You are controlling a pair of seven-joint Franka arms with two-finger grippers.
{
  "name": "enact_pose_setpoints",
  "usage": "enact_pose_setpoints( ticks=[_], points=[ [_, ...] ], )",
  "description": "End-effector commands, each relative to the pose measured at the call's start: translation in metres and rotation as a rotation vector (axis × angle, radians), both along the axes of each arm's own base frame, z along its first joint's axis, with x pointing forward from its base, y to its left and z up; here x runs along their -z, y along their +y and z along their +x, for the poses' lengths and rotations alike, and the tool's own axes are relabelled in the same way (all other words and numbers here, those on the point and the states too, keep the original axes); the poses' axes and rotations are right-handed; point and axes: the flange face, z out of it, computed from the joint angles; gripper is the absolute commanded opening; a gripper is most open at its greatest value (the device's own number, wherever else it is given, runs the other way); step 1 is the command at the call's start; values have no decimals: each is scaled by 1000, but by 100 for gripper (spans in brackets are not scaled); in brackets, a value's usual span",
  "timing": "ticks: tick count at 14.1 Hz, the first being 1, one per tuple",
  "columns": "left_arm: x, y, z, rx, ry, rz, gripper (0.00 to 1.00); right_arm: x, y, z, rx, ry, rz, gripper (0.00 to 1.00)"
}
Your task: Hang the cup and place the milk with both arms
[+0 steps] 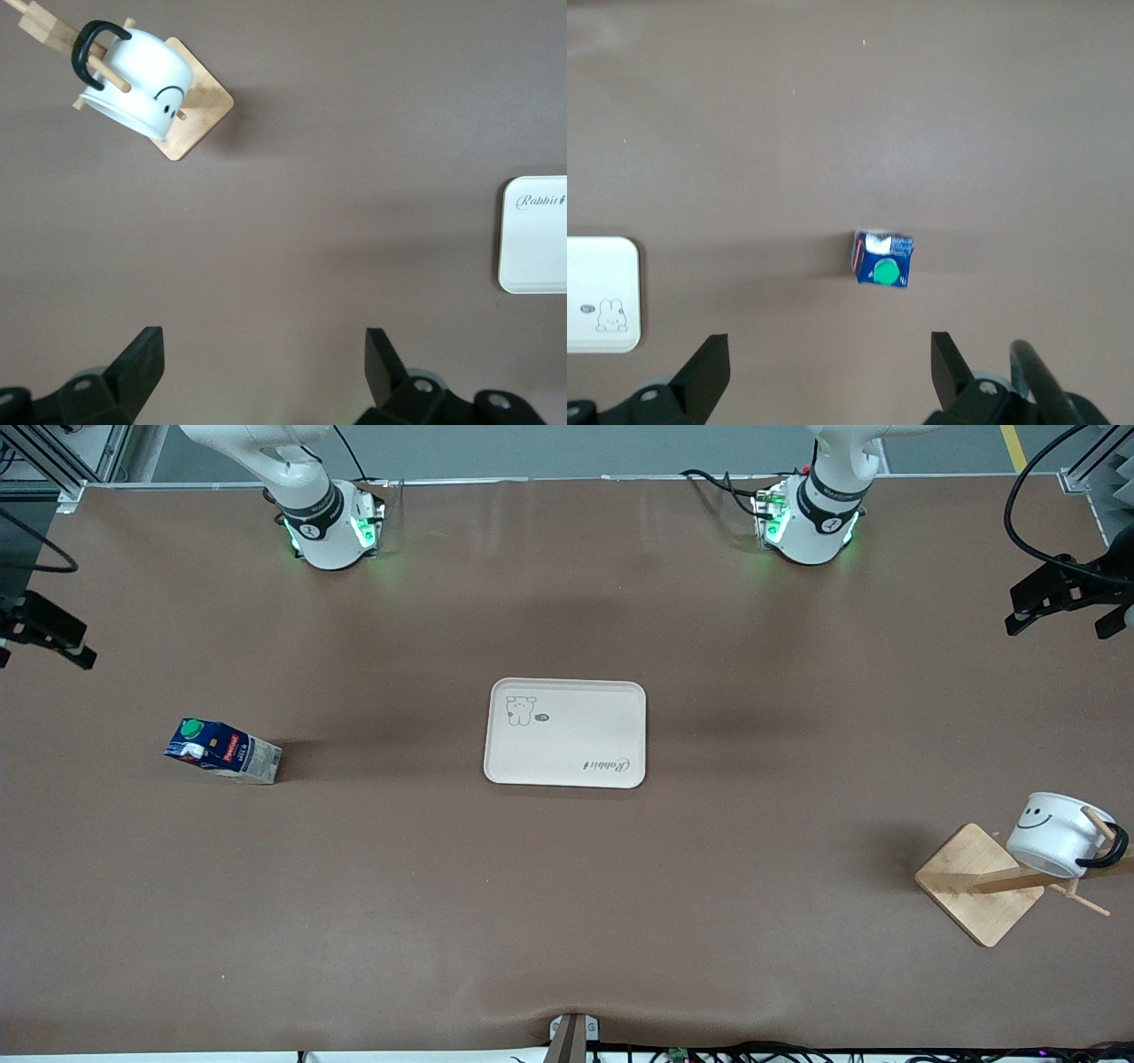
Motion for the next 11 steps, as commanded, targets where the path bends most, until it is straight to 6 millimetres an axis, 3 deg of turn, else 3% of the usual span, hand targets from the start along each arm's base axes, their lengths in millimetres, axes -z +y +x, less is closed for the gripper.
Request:
enact_pose_setpoints(
  ticks=[1, 4, 11],
  points=[
    [-5, 11, 2, -17, -12, -7, 100, -6, -14, -8, 32, -30, 29, 100],
    [-4, 30, 1, -44, -8, -1, 100, -18, -8, -6, 20, -50, 28, 100],
    [-6, 24, 0, -35, -11, -3, 100, -17, -7, -8, 150, -35, 38, 100]
  ],
)
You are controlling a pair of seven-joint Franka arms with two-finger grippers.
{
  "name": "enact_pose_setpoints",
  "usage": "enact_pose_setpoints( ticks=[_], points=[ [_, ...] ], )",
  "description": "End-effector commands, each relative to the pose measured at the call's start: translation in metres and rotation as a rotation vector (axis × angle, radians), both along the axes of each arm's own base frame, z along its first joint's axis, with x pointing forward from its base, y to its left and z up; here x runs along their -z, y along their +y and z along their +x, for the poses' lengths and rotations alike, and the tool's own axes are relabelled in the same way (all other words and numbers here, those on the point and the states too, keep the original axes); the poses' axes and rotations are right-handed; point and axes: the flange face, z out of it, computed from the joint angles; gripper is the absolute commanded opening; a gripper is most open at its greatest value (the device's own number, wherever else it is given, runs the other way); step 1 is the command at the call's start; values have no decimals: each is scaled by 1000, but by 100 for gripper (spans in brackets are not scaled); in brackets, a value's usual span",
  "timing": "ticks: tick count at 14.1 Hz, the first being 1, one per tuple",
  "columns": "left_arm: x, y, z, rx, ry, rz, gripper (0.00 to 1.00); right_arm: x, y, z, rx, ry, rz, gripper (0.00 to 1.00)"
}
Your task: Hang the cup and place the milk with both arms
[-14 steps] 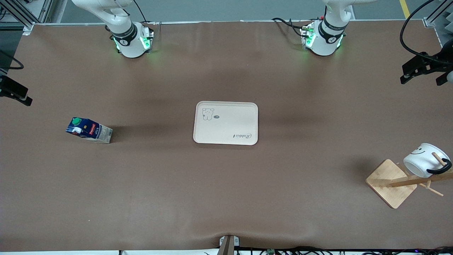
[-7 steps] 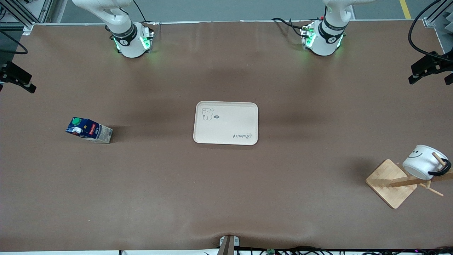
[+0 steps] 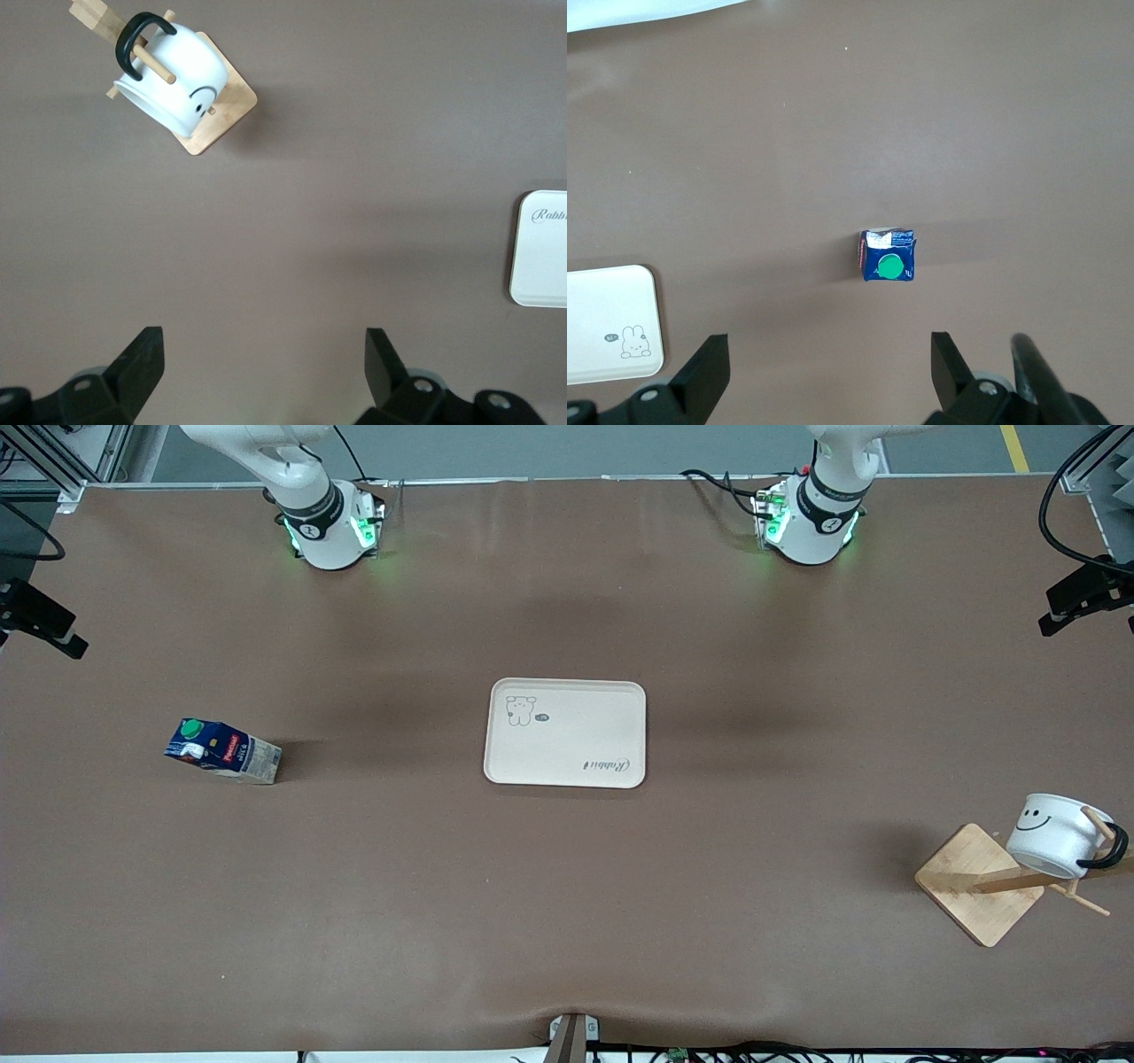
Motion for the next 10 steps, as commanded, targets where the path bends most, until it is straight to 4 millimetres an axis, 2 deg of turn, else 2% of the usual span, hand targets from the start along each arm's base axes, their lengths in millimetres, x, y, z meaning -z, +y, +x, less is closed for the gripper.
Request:
enact_pose_setpoints(
  ticks=[1, 7, 10],
  points=[
    [-5, -5, 1, 9, -10, -3, 100, -5, 0, -3, 23, -2, 13, 100],
    [-3, -26, 1, 40, -1, -6, 100, -4, -5, -3, 37, -4, 14, 100],
    [-2, -27, 2, 40, 2, -10, 100, -4, 0, -1, 23, -3, 6, 100]
  ],
)
